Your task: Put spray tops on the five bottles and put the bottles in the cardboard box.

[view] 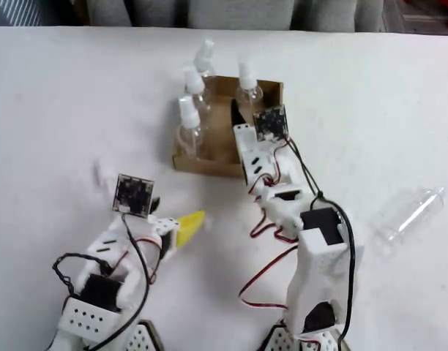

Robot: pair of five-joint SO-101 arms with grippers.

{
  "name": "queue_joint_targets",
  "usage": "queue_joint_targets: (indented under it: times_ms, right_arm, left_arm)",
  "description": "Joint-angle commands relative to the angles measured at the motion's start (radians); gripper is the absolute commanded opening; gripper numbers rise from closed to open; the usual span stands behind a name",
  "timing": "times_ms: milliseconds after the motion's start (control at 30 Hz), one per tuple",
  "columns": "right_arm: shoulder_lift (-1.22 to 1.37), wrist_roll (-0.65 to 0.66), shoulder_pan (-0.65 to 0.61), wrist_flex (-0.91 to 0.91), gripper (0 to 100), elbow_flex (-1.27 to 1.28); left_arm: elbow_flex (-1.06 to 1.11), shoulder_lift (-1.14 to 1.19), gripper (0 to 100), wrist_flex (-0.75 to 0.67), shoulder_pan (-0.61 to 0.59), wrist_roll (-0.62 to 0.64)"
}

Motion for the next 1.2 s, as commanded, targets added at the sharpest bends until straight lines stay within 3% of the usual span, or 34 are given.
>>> queue_joint_targets:
  times_ms: [0, 233, 433, 533, 633, 933, 1167]
  right_arm:
    - [-0.033, -0.006, 0.018, 0.013, 1.7, 0.015]
    - [-0.219, -0.124, 0.068, 0.041, 1.7, 0.015]
    - [-0.481, -0.241, 0.104, 0.311, 1.6, 0.017]
    - [-0.625, -0.276, 0.104, 0.476, 1.6, 0.017]
    - [-0.763, -0.319, 0.101, 0.636, 1.6, 0.017]
    - [-1.092, -0.364, 0.045, 1.081, 1.6, 0.017]
    - [-1.299, -0.436, -0.028, 1.307, 1.6, 0.017]
  left_arm:
    - [-0.008, -0.016, 34, -0.051, -0.002, -0.003]
    - [-0.054, -0.013, 31, -0.051, 0.001, 0.054]
    - [-0.121, -0.012, 1, -0.052, 0.076, 0.077]
    - [-0.150, -0.012, 6, -0.048, 0.102, 0.077]
    - [-0.178, -0.010, 2, -0.051, 0.128, 0.077]
    - [-0.293, 0.005, 2, -0.044, 0.305, 0.084]
    - [-0.502, 0.386, 2, -0.109, 0.426, 0.086]
